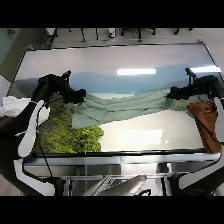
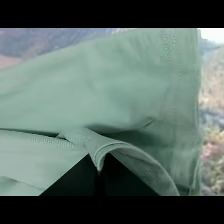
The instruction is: Fold the shirts.
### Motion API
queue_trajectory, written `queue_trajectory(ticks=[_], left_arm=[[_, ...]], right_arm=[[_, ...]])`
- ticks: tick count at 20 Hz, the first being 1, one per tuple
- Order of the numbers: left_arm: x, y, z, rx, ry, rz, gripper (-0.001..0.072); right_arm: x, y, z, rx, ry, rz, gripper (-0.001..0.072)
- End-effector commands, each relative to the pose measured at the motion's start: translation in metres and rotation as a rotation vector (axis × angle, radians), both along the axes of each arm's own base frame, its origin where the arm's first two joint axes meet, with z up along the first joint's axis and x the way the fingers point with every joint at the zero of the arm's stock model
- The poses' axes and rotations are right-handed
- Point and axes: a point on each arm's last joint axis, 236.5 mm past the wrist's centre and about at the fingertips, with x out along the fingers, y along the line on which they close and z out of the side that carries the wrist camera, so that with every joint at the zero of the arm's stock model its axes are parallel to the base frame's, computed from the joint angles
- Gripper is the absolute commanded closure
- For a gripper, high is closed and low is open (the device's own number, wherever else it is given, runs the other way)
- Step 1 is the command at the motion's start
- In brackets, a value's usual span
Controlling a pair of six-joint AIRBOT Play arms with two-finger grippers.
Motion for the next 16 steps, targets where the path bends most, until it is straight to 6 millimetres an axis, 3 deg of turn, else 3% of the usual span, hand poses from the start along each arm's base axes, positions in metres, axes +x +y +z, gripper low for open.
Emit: queue_trajectory(ticks=[1, 2, 3, 4, 5, 6, 7, 10, 14, 15, 16], left_arm=[[0.018, -0.008, -0.032, -0.004, 0.037, -0.008, 0.0679], [0.022, -0.011, -0.033, -0.012, 0.04, -0.01, 0.048], [0.025, -0.017, -0.029, -0.036, 0.037, -0.01, 0.0103], [0.031, -0.026, -0.019, -0.078, 0.025, -0.004, 0.0008], [0.037, -0.034, -0.006, -0.12, 0.003, 0.001, 0.0008], [0.045, -0.04, 0.009, -0.147, -0.026, -0.001, 0.0009], [0.05, -0.042, 0.02, -0.153, -0.051, -0.007, 0.0009], [0.056, -0.052, 0.054, -0.165, -0.102, -0.049, 0.0009], [0.053, -0.071, 0.09, -0.175, -0.151, -0.109, 0.0009], [0.051, -0.073, 0.094, -0.177, -0.162, -0.11, 0.0009], [0.049, -0.075, 0.097, -0.18, -0.176, -0.103, 0.001]], right_arm=[[0.013, -0.007, -0.013, -0.029, -0.033, 0.003, 0.0581], [0.012, -0.012, -0.011, -0.06, -0.032, 0.027, 0.0339], [0.011, -0.025, -0.01, -0.131, -0.026, 0.058, 0.0202], [0.009, -0.044, -0.007, -0.221, -0.016, 0.087, 0.0197], [0.011, -0.062, -0.003, -0.299, -0.01, 0.087, 0.0196], [0.013, -0.071, 0.001, -0.332, -0.012, 0.081, 0.013], [0.015, -0.072, 0.002, -0.326, -0.012, 0.078, 0.0062], [0.003, -0.061, -0.016, -0.262, 0.053, 0.126, 0.0062], [-0.001, -0.042, -0.029, -0.145, 0.069, 0.166, 0.0073], [0.002, -0.04, -0.029, -0.112, 0.061, 0.151, 0.0103], [0.004, -0.036, -0.029, -0.081, 0.049, 0.154, 0.021]])
